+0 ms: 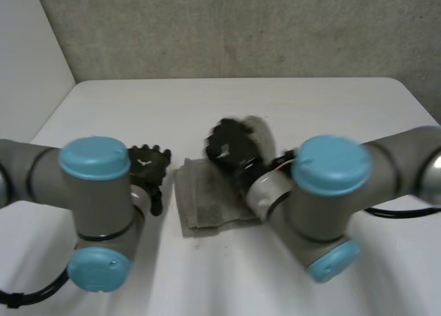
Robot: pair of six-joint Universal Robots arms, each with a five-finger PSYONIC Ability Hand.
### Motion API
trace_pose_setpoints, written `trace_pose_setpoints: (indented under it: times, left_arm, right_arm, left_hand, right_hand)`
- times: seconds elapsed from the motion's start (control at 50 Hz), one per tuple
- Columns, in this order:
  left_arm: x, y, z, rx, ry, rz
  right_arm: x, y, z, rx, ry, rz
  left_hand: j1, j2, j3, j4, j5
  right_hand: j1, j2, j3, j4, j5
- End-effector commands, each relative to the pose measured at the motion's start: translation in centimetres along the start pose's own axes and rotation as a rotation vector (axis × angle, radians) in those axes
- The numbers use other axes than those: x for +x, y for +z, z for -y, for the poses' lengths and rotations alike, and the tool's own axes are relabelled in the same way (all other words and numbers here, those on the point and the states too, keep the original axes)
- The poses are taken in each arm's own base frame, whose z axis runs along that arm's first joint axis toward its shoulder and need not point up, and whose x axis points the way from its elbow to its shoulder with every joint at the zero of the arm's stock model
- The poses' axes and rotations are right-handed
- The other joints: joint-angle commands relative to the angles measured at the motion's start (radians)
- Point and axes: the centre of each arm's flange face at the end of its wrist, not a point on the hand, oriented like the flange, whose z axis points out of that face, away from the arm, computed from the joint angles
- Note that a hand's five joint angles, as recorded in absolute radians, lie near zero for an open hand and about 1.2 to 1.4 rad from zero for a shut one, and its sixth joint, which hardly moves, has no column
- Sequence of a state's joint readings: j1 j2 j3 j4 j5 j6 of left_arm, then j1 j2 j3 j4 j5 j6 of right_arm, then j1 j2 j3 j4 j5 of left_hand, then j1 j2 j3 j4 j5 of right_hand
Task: Fold the towel.
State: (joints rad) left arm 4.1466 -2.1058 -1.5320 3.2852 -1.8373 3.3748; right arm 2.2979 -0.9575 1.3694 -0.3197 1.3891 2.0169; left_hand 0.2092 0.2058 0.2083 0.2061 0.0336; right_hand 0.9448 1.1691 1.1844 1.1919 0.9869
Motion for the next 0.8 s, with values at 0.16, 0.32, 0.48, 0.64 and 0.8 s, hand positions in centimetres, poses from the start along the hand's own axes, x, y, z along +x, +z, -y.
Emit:
trace_pose_setpoints:
  times: [0.16, 0.32, 0.48, 0.64, 0.8]
  left_arm:
    - [-7.6, -0.4, 1.5, 0.031, -0.084, 0.123]
    - [-7.2, -0.5, 3.7, 0.112, -0.118, 0.067]
    - [-5.3, -1.1, 6.8, 0.216, -0.205, 0.004]
    - [-2.3, -1.8, 8.7, 0.24, -0.254, -0.084]
    - [0.4, -0.8, 8.4, 0.14, -0.334, -0.163]
  right_arm:
    - [-8.4, -1.8, 4.9, 0.256, 0.037, 0.322]
    - [0.9, -1.2, 3.7, 0.125, 0.394, 0.085]
    - [6.4, -2.5, 0.5, -0.005, 0.922, 0.01]
    - [7.3, -3.1, -3.5, -0.175, 1.205, 0.031]
    - [6.9, -2.6, -5.6, -0.22, 1.417, 0.096]
  left_hand:
    - [0.01, 0.014, 0.011, 0.013, 0.011]
    - [0.01, 0.014, 0.011, 0.013, 0.011]
    - [0.028, 0.031, 0.029, 0.031, 0.029]
    - [0.078, 0.081, 0.079, 0.081, 0.079]
    - [0.078, 0.081, 0.079, 0.081, 0.079]
  right_hand:
    - [0.293, 0.068, 0.053, 0.046, 0.076]
    - [-0.77, -0.995, -1.01, -1.017, -0.987]
    - [-0.77, -0.995, -1.01, -1.017, -0.987]
    - [-0.77, -0.995, -1.01, -1.017, -0.987]
    - [-0.77, -0.995, -1.01, -1.017, -0.987]
